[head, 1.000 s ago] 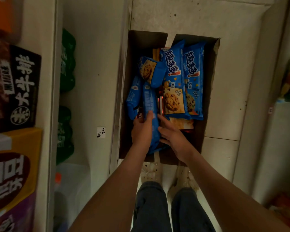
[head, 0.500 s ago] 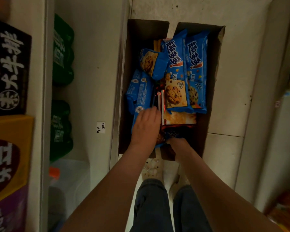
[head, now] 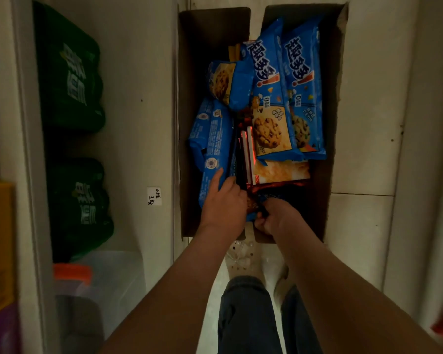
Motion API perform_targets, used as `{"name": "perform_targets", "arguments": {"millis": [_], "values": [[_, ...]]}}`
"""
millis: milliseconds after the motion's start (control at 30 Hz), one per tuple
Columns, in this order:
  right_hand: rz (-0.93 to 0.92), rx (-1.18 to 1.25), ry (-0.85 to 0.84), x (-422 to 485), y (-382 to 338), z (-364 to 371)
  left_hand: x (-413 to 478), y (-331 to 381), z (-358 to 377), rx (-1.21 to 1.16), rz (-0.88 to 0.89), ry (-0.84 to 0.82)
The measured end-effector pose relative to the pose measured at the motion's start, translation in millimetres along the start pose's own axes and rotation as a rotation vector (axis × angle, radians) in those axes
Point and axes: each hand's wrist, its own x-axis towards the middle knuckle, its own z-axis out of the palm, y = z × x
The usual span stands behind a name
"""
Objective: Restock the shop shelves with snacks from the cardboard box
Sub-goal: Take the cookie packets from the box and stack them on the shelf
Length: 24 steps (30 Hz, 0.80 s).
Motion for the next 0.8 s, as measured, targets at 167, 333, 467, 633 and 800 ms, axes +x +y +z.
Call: {"name": "perform_targets", "arguments": {"millis": [167,333,467,633,800], "values": [[0.059,0.007,0.013,0,-3,-9,1,6,-9,-0.026,-0.049,0.004],[0.114,0.010,0.003,-18,-5,-19,2,7,-25,-0.061,-0.100,-0.006],[0.102,0.023,-0.009,-32,-5,-24,0,1,-37,-0.057,-0.125,-0.031],[0.030,-0.067,0.000,-43,-5,-30,-3,-17,-39,0.016,-0.012,-0.105],[-0.036,-0.144,-0.043,-58,1,-42,-9,-21,-34,-0.161,0.008,-0.188]]}}
